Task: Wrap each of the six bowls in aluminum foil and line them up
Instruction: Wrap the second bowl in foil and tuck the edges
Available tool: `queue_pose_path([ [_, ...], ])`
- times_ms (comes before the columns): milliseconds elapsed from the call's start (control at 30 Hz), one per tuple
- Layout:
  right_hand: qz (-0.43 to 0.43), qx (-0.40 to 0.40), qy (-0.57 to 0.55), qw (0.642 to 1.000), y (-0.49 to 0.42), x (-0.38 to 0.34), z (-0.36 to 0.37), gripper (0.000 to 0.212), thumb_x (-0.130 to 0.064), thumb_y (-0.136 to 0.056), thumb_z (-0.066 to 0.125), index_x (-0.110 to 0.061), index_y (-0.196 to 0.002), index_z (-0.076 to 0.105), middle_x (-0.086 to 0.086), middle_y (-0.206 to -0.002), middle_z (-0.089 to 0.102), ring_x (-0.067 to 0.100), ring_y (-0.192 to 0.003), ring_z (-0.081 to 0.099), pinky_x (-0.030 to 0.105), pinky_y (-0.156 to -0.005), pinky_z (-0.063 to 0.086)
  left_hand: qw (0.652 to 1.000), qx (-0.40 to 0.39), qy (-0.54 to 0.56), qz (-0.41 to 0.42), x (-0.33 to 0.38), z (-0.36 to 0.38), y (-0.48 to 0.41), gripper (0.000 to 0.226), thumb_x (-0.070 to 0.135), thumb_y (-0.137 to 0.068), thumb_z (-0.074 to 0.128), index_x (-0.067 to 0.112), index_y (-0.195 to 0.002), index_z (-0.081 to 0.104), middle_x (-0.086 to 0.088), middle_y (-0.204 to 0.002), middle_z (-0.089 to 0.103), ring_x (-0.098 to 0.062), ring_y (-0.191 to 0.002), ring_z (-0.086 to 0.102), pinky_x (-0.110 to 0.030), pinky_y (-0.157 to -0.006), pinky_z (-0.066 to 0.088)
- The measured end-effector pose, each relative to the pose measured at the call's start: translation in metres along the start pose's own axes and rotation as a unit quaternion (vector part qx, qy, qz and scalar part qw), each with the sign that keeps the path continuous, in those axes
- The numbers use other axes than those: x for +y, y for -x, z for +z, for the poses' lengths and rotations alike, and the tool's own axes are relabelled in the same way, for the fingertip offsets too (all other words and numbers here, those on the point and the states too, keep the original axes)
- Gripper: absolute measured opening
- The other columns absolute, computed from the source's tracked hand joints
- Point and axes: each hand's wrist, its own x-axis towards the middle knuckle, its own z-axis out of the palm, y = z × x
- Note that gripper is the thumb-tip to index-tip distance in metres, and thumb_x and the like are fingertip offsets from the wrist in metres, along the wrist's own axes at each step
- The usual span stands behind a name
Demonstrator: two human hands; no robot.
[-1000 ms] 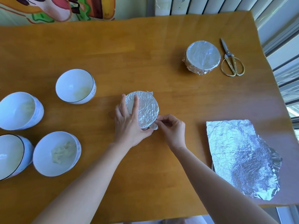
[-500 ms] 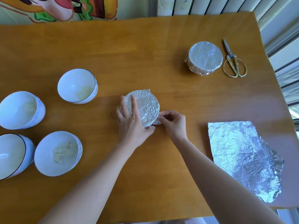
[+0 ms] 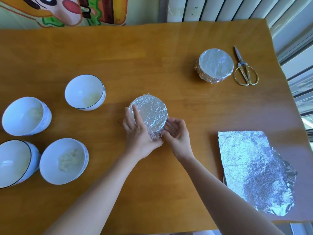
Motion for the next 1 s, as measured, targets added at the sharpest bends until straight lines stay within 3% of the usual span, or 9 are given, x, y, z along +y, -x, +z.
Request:
queue_pose_path([
  [133, -0.016, -0.052, 0.041, 0.998, -0.002, 0.004, -0.008, 0.022, -0.006, -0.080, 0.074, -0.013, -0.089, 0.056, 0.010, -0.137, 0.060, 0.022, -0.123, 0.061, 0.042, -0.106, 0.046, 1.000, 0.003, 0.024, 0.007, -0.007, -0.003, 0.001, 0.139, 0.056, -0.063, 0.078, 0.012, -0.155, -0.016, -0.015, -0.161, -0.014, -0.035, -0.145, -0.001, -0.045, -0.118, 0.011],
  [200, -0.013, -0.039, 0.069, 0.997, -0.006, 0.002, -0.010, 0.020, -0.002, -0.079, 0.076, -0.013, -0.084, 0.060, 0.009, -0.131, 0.064, 0.018, -0.121, 0.062, 0.043, -0.106, 0.048, 0.999, 0.012, 0.034, 0.009, -0.007, -0.002, 0.001, 0.131, 0.060, -0.063, 0.066, 0.010, -0.156, -0.013, -0.015, -0.161, -0.012, -0.033, -0.144, 0.000, -0.045, -0.117, 0.012],
  [300, -0.019, -0.015, 0.085, 0.996, -0.009, 0.001, -0.010, 0.016, 0.001, -0.079, 0.077, -0.012, -0.080, 0.067, 0.005, -0.120, 0.070, 0.014, -0.119, 0.063, 0.040, -0.103, 0.050, 0.999, 0.033, 0.024, 0.005, -0.004, 0.002, 0.001, 0.124, 0.056, -0.075, 0.070, 0.004, -0.156, -0.008, -0.018, -0.161, -0.008, -0.034, -0.142, 0.005, -0.044, -0.115, 0.017],
  [500, -0.011, -0.003, 0.062, 0.998, -0.010, 0.008, -0.012, 0.013, 0.003, -0.083, 0.073, -0.009, -0.085, 0.069, 0.002, -0.116, 0.072, 0.017, -0.117, 0.065, 0.035, -0.100, 0.051, 0.995, 0.091, -0.036, 0.009, -0.005, 0.013, -0.001, 0.112, 0.046, -0.079, 0.073, -0.006, -0.154, 0.008, -0.028, -0.158, 0.009, -0.044, -0.132, 0.022, -0.047, -0.103, 0.038],
  [767, 0.011, 0.023, 0.017, 1.000, -0.018, 0.001, -0.010, 0.023, 0.003, -0.080, 0.077, -0.001, -0.099, 0.064, 0.011, -0.100, 0.075, 0.017, -0.091, 0.072, 0.025, -0.085, 0.054, 0.994, 0.107, -0.036, 0.010, -0.009, 0.019, -0.004, 0.113, 0.044, -0.077, 0.076, -0.009, -0.153, 0.010, -0.032, -0.155, 0.013, -0.047, -0.131, 0.024, -0.052, -0.107, 0.035],
  [1000, 0.037, 0.026, -0.023, 0.999, -0.021, 0.002, -0.008, 0.013, 0.006, -0.079, 0.075, 0.003, -0.090, 0.067, 0.010, -0.108, 0.074, 0.016, -0.103, 0.071, 0.024, -0.088, 0.053, 0.993, 0.112, -0.020, 0.014, -0.012, 0.019, -0.005, 0.115, 0.046, -0.076, 0.076, -0.004, -0.154, 0.007, -0.027, -0.157, 0.010, -0.043, -0.135, 0.021, -0.052, -0.109, 0.034],
])
